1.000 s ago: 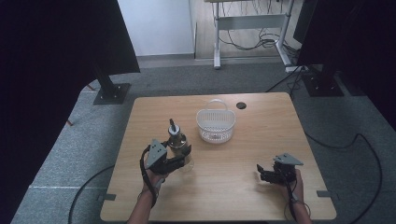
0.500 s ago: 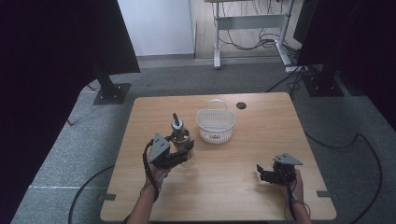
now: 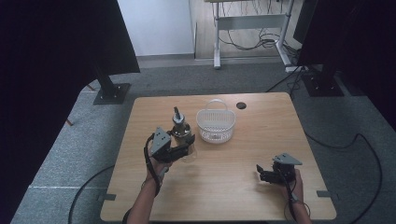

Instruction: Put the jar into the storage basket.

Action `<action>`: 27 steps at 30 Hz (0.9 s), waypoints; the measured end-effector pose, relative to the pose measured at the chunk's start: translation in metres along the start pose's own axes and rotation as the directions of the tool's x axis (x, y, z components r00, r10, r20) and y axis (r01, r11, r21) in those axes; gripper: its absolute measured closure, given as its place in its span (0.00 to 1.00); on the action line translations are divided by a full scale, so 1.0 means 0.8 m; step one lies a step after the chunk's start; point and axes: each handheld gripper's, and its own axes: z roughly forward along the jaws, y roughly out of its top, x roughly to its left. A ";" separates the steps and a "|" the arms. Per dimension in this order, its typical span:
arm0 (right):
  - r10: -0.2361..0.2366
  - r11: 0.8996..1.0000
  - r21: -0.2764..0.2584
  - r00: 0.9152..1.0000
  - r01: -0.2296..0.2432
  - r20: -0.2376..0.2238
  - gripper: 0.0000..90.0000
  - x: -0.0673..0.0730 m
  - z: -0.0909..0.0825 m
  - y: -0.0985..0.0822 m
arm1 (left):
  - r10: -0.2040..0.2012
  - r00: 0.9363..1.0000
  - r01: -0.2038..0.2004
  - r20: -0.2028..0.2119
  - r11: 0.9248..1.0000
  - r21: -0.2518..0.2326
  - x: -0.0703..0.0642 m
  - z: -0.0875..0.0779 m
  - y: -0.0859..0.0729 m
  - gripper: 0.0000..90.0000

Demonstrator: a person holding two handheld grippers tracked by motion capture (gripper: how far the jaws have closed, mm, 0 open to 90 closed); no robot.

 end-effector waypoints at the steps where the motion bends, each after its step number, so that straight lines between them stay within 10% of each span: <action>1: -0.001 1.000 0.002 1.000 0.001 0.000 0.10 0.000 0.000 0.000 | -0.002 1.000 0.002 0.000 1.000 -0.001 0.000 0.001 0.001 0.37; 27: -0.013 1.000 0.012 1.000 0.013 0.000 0.10 0.002 0.002 0.001 | 0.032 0.999 -0.032 0.007 0.999 0.008 -0.004 0.027 0.021 0.37</action>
